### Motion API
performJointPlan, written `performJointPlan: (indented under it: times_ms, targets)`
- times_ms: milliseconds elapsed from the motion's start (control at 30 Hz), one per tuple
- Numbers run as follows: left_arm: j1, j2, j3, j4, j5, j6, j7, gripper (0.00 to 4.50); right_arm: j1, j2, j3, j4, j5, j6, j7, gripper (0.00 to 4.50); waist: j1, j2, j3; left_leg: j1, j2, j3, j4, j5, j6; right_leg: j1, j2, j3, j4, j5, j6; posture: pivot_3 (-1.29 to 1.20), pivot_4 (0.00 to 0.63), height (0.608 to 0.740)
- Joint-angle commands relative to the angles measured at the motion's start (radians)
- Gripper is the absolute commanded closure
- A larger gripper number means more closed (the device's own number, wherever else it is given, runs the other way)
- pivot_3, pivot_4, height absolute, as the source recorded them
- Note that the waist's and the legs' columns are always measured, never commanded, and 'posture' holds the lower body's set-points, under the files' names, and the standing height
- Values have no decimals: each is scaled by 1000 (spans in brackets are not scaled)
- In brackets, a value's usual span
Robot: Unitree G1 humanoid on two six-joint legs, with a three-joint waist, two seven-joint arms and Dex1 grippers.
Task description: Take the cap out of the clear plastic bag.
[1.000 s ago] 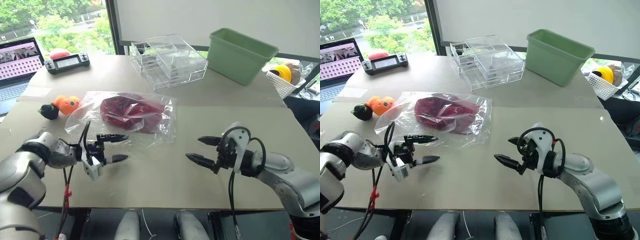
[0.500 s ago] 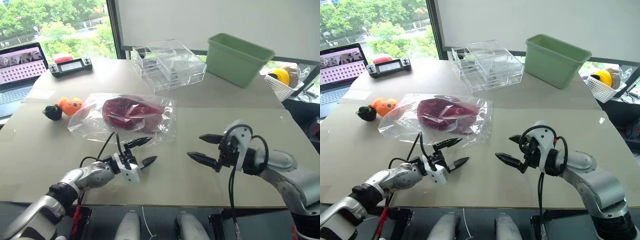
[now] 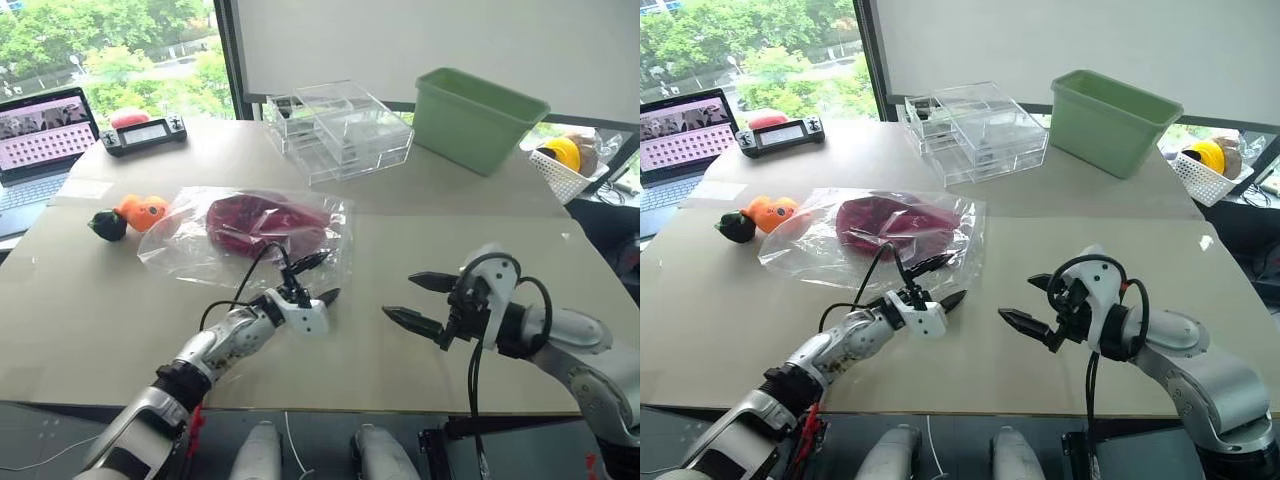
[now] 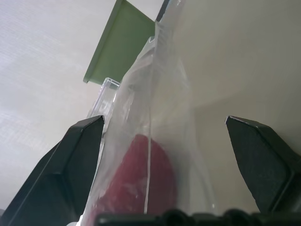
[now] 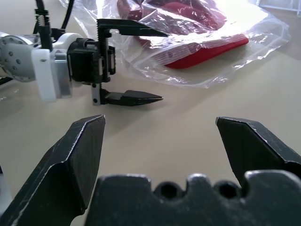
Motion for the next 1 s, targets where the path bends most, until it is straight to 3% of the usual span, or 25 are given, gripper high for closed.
performJointPlan:
  times_ms: [33, 67, 167, 433, 533, 833, 1000]
  targets:
    - [-8, -19, 18, 32, 10, 15, -19, 66, -7, -7, -34, -33, 11, -1, -13, 0, -1, 0, 0, 0, 0, 0, 0, 0, 0, 0, 0, 0, 0, 0, 0, 0, 150, 735]
    - [-9, -21, 22, 35, 12, 13, -21, 66, -6, -7, -33, -33, 10, -2, -14, 0, -1, 0, 0, 0, 0, 0, 0, 0, 0, 0, 0, 0, 0, 0, 0, 0, 150, 735]
    - [-13, -24, 32, 42, 15, 6, -27, 756, -3, -7, -31, -33, 7, -5, -17, 0, -2, 0, 0, 0, 0, 0, 0, 0, 0, 0, 0, 0, 0, 0, 0, 0, 150, 735]
    - [-21, -29, 57, 62, 17, -19, -34, 3604, -7, -1, -11, -25, -7, -18, -24, 0, -3, 1, -1, 0, 0, 0, 0, 0, 0, 0, 0, 0, 0, 0, 0, 0, 150, 735]
    - [-22, -32, 64, 66, 24, -23, -36, 4429, -7, -1, -10, -23, -11, -20, -23, 0, 0, 3, -2, 0, 0, 0, 0, 0, 0, 0, 0, 0, 0, 0, 0, 0, 150, 735]
    - [-20, -33, 68, 61, 9, -53, -67, 4429, -8, 1, -8, -27, -13, -16, -23, 0, 0, 4, -3, 0, 0, 0, -1, 0, 0, 0, 0, 0, -1, 0, 0, 0, 150, 735]
    - [49, 61, 85, 13, -88, -137, -212, 4429, 1, 1, -9, -35, -13, -12, -26, 0, -10, 5, -3, 0, 0, 0, -2, 0, 0, 0, 0, 0, -4, 0, 0, 0, 150, 735]
